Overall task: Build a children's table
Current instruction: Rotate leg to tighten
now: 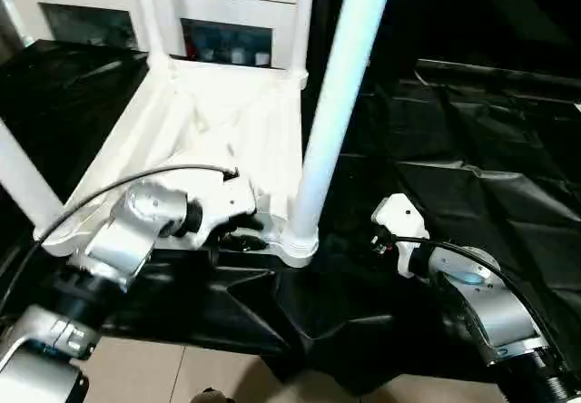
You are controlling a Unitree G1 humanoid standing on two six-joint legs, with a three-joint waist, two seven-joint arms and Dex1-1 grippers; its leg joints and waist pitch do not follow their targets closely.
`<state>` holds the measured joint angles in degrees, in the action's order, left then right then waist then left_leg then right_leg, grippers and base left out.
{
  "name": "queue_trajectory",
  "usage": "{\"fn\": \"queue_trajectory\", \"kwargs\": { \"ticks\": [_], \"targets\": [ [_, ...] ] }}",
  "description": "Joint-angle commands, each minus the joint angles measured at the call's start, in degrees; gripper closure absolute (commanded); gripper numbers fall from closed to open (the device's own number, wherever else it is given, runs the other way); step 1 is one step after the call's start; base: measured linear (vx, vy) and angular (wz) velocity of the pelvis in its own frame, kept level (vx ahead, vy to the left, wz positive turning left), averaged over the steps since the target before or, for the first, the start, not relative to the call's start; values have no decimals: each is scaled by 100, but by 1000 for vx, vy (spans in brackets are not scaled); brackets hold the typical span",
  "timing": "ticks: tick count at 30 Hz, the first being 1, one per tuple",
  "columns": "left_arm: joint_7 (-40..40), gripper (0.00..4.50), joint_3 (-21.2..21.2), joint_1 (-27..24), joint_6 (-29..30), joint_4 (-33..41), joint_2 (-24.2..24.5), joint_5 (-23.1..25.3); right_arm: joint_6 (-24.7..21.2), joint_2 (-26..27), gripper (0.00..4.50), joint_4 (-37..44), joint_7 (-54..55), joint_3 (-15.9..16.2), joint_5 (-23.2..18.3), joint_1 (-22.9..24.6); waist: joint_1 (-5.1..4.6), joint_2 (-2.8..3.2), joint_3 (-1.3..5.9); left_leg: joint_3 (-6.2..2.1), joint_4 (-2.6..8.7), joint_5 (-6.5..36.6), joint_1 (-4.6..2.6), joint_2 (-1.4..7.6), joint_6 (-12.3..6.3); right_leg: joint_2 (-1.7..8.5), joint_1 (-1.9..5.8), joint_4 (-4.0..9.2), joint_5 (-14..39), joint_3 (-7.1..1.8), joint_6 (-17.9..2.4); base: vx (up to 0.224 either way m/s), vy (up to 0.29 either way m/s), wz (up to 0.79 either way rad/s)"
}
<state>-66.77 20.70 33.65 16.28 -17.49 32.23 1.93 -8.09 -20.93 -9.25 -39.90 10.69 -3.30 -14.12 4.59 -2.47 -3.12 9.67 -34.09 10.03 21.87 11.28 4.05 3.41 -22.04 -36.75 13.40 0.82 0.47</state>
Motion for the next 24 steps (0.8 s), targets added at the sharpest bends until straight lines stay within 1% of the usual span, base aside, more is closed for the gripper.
{"fn": "queue_trajectory", "kwargs": {
  "ticks": [1, 3, 5, 7, 13, 14, 16, 17, 19, 20, 23, 24],
  "targets": [
    [-65, 272, -17, 90, -16, -25, 0, -8, 72, -62, 80, 6, -31, 22, 33, 20, -22, 65, 353, -8, 405, 953, -131, 149, 89, 334, 222, 413, -35, -177, -1237, 0, 0, 0],
    [-94, 272, -29, 102, 9, -36, -6, -34, 75, -65, 80, 14, -36, 25, 35, 30, -23, 67, 356, -6, 402, 915, -133, 152, 71, 334, 220, 406, -114, -178, -1262, 0, 0, 0],
    [-186, 272, 37, 140, 34, -99, 53, 37, 82, -73, 80, 25, -52, 40, 42, 45, -25, 68, 359, -3, 396, 867, -130, 149, 43, 331, 225, 399, -208, -178, -1284, 0, 0, 0],
    [-231, 272, 99, 171, 33, -194, 104, 100, 89, -71, 80, 23, -56, 49, 44, 46, -28, 80, 358, -4, 395, 870, -132, 141, 41, 325, 223, 400, -200, -174, -1278, 0, 0, 0],
    [-388, 272, 121, 170, 73, -336, 167, 79, 99, -68, 80, 18, -69, 46, 60, 50, -36, 85, 360, -8, 400, 916, -137, 151, 61, 333, 225, 398, -200, -175, -1314, 0, 0, 0],
    [-351, 300, 105, 181, 39, -381, 153, 92, 103, -66, 80, 10, -70, 46, 64, 46, -36, 84, 359, -9, 402, 940, -137, 153, 64, 332, 224, 398, -190, -172, -1323, 0, 0, 0],
    [-309, 309, 90, 196, 4, -430, 136, 109, 107, -66, 80, 2, -74, 44, 67, 42, -32, 74, 356, -6, 403, 961, -138, 155, 63, 335, 224, 402, -166, -174, -1330, 0, 0, 0],
    [-287, 314, 76, 206, 6, -454, 122, 105, 105, -66, 80, 1, -75, 45, 68, 39, -29, 79, 359, -9, 403, 955, -137, 155, 64, 340, 229, 399, -168, -174, -1331, 0, 0, 0],
    [-298, 340, 72, 225, 17, -503, 107, 106, 97, -59, 80, -4, -79, 46, 76, 27, -34, 74, 360, -6, 400, 939, -136, 151, 53, 338, 228, 401, -165, -176, -1319, 0, 0, 0],
    [-305, 340, 76, 232, 24, -523, 105, 105, 97, -58, 80, -7, -79, 49, 78, 22, -33, 75, 361, -8, 399, 925, -136, 152, 51, 339, 229, 399, -180, -176, -1320, 0, 0, 0],
    [-360, 370, 102, 249, 43, -580, 105, 125, 102, -59, 80, -21, -78, 56, 83, 9, -31, 69, 366, -5, 394, 862, -136, 151, 26, 338, 231, 392, -250, -175, -1332, 0, 0, 0],
    [-373, 370, 104, 248, 58, -581, 101, 127, 104, -60, 80, -26, -81, 58, 84, 7, -33, 71, 363, -6, 394, 846, -134, 150, 17, 335, 230, 390, -274, -174, -1336, 0, 0, 0]
  ]
}}
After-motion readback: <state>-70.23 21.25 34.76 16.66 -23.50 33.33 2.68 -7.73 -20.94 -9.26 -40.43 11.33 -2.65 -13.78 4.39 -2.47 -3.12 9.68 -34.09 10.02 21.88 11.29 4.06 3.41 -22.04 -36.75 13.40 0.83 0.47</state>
